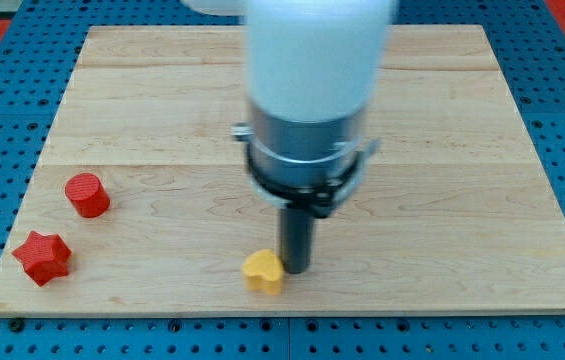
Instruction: Slide the yellow heart to the bottom right of the red circle
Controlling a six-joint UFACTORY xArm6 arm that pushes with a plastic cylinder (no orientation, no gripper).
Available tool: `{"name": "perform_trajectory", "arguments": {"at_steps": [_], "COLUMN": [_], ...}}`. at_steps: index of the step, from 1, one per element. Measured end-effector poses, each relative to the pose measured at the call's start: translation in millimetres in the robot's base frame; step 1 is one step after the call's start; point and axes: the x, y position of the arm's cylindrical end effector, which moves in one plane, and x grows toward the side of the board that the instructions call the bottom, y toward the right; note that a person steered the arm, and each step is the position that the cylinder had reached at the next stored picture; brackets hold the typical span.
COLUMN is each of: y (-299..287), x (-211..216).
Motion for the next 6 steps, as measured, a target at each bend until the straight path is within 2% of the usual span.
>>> {"name": "perform_trajectory", "arguments": {"at_steps": [1,2,4,5,6], "y": [13.1,-30.7,-145.9,-101.2,-67.3], "x": [11.5,43.7,31.6,46.0,34.3]}}
